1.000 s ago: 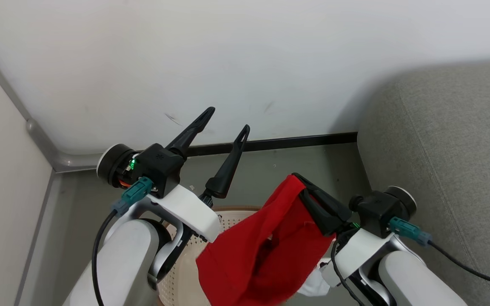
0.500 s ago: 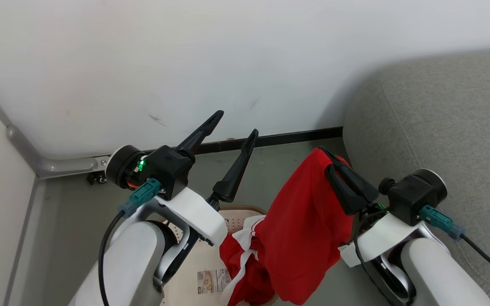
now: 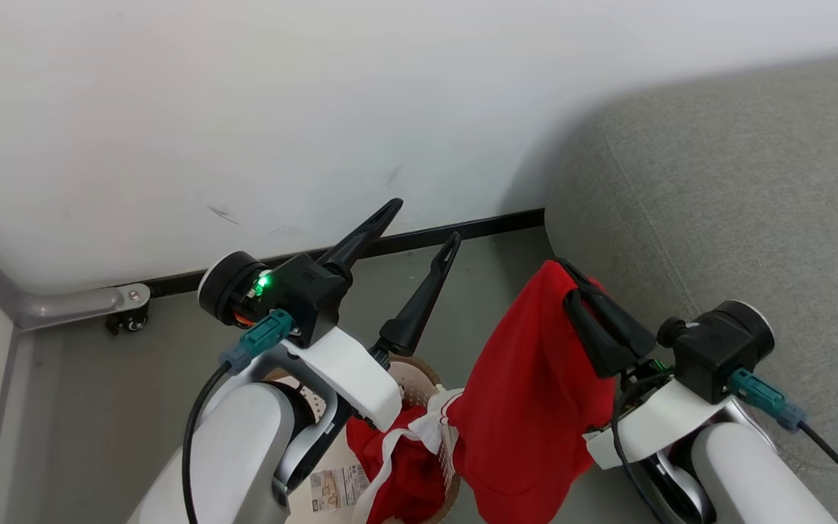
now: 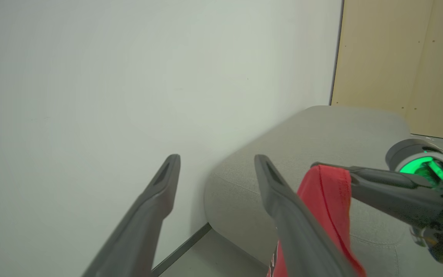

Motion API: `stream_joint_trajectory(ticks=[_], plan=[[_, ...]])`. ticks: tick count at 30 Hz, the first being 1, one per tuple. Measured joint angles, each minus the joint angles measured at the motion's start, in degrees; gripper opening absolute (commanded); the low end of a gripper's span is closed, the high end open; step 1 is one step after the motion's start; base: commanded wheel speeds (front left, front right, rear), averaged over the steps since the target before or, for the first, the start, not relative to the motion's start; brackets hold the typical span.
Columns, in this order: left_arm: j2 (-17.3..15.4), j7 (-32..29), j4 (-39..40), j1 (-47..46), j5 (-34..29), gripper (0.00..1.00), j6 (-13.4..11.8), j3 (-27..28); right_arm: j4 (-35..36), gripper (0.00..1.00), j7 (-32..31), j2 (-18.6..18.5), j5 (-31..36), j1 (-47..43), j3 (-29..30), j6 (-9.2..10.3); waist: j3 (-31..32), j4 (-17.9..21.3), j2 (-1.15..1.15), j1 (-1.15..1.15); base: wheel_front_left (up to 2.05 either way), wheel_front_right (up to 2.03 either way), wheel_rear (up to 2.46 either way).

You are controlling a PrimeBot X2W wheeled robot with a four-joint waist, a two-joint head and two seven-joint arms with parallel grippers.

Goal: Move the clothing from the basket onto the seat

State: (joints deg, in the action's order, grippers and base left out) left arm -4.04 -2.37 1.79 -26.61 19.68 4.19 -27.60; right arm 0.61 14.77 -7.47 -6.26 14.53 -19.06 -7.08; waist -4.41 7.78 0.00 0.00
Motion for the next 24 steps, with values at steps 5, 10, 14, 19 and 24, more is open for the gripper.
stream_joint_trajectory(ticks=[5, 10, 14, 19, 24], plan=[[0.1, -0.1, 0.0, 0.0, 0.2, 1.0, 0.0, -0.5, 0.8, 0.0, 0.0, 0.2, 0.4, -0.5, 0.2, 0.0, -0.2, 1.8, 0.0, 0.0, 0.0, 0.0, 0.0], [0.2, -0.2, -0.1, -0.1, 0.5, 1.0, 0.0, -0.7, 1.3, 0.0, 0.0, 0.4, 1.0, -1.7, 0.4, 0.0, -0.5, 4.0, 0.0, 0.0, 0.0, 0.0, 0.0], [0.2, -0.4, -0.2, -0.1, 0.5, 1.0, 0.0, -0.6, 1.9, 0.0, 0.0, 0.5, 1.1, -1.7, 0.5, 0.0, -0.7, 5.4, 0.0, 0.0, 0.0, 0.0, 0.0], [0.1, -0.5, -0.1, -0.1, 0.5, 1.0, 0.0, -0.3, 2.4, 0.0, 0.0, 0.8, 1.1, -1.7, -0.1, 0.0, -1.1, 7.1, 0.0, 0.0, 0.0, 0.0, 0.0], [-0.1, -0.7, -0.1, -0.1, 0.5, 1.0, -0.1, -0.1, 2.5, 0.0, 0.0, 1.4, 1.1, -1.7, -0.1, 0.0, -1.6, 8.6, 0.0, 0.0, 0.0, 0.0, 0.0]])
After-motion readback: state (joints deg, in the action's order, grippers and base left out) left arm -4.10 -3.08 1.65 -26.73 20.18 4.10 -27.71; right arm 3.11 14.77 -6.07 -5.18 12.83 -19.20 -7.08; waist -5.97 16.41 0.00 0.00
